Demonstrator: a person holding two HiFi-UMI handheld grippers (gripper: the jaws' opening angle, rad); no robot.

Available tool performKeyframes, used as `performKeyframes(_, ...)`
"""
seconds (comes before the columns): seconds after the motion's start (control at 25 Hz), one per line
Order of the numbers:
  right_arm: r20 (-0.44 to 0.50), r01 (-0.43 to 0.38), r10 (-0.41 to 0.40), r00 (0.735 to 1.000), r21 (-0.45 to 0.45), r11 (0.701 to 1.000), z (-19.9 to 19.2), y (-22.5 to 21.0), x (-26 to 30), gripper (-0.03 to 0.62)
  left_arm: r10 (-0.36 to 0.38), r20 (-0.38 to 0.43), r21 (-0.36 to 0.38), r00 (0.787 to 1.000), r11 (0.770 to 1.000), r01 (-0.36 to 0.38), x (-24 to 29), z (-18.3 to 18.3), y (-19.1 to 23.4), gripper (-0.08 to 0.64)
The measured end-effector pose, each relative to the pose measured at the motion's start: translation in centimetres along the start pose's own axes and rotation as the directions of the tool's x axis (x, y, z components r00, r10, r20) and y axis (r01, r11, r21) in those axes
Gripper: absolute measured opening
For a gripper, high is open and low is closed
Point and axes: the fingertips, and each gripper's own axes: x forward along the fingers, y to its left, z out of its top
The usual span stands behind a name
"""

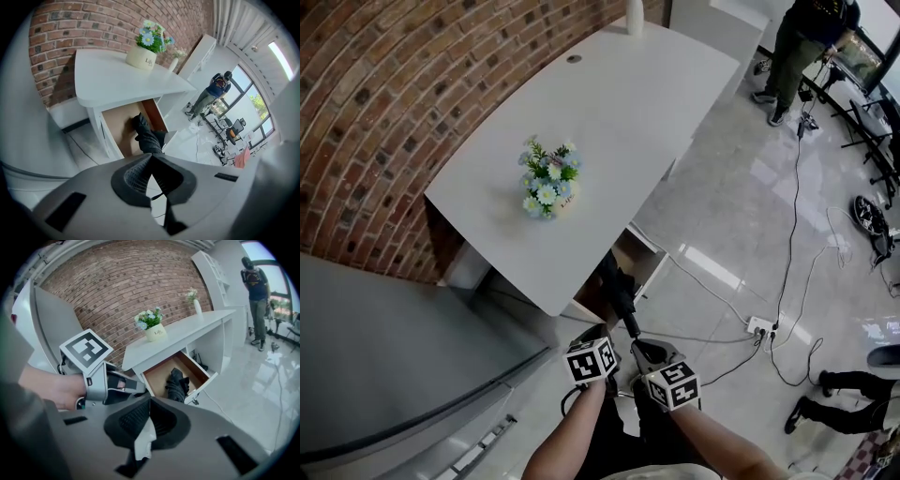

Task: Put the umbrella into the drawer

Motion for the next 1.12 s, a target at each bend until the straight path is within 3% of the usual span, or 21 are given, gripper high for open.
performKeyframes(0.56, -0.019, -0.035, 0.035, 0.999, -0.04, 0.999, 0.9, 0.9, -3.8, 0.017, -0.031, 0.01, -0.021, 0.999, 0.999, 0.032, -4.8, -0.3, -4.3, 0.007)
performKeyframes(1.12, 0.015, -0.091, 0.093, 0.996, -0.126, 0.988, 2.9, 0.1, -8.2, 0.017, -0.046, 0.033, 0.021, 0.998, 0.999, 0.045, -8.3, -0.8, -8.1, 0.007)
